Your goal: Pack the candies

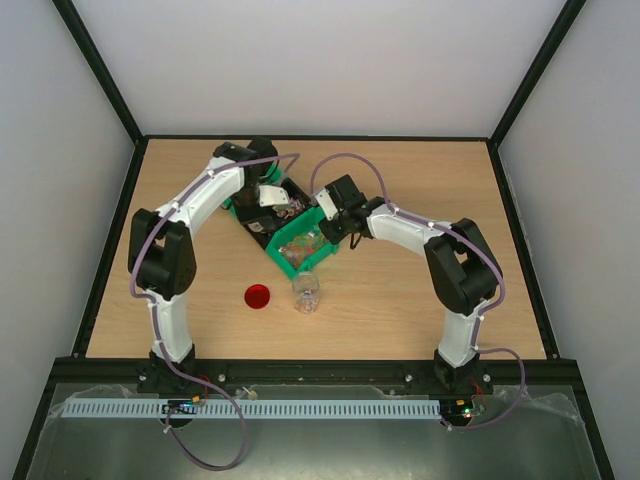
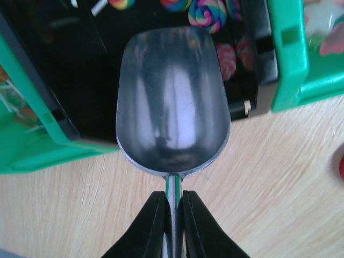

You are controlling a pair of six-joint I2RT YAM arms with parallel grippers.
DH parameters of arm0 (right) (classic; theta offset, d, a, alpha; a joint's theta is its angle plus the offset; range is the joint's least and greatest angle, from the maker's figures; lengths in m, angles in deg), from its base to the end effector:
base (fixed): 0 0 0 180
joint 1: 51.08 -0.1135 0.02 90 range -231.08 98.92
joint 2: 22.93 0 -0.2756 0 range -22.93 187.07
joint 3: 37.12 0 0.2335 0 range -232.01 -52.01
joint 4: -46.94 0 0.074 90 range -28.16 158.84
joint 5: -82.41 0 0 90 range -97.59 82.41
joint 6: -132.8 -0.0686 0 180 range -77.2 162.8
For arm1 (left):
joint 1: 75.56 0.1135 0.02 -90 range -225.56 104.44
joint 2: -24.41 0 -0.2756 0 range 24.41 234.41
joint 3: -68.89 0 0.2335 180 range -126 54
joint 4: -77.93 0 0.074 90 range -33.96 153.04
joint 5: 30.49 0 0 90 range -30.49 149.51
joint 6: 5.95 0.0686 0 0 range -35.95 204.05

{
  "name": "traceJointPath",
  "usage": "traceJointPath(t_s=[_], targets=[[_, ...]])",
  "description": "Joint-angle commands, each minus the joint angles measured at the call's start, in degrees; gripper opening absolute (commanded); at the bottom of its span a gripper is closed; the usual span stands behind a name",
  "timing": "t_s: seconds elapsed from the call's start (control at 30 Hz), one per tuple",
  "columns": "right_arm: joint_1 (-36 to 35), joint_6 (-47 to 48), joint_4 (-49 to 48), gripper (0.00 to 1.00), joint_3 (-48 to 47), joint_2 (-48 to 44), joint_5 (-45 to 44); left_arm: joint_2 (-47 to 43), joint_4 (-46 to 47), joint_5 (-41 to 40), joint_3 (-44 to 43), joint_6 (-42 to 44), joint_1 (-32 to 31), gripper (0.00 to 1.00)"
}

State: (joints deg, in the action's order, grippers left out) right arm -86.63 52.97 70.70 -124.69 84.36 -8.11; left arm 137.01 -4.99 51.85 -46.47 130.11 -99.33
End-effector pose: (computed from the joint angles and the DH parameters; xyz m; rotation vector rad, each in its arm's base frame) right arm 0.3463 0.2467 0.1997 -0.9045 2.1572 0.2105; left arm 0.3546 -0.1462 0.2393 1.6967 2.4609 0.2461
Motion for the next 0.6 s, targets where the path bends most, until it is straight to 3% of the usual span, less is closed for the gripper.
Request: traceJointPath(t_s=[0.0, 0.23, 0.57], targets=[[-0.46, 0.87, -0.73, 0.33, 0.72, 0.25, 0.64, 0.68, 3.79, 8.65, 6.75, -0.03, -0.4, 0.02], [-0.48, 2.1, -1.69, 0.2, 1.91, -0.31, 1.98, -3.41, 20.04, 17.26, 18.94, -1.98, 0.02, 0.02], [-0.48, 2.66, -1.54, 0.17, 1.94, -0.48, 1.98, -10.07, 39.89, 29.83, 31.75, -9.73, 1.77, 0.02]])
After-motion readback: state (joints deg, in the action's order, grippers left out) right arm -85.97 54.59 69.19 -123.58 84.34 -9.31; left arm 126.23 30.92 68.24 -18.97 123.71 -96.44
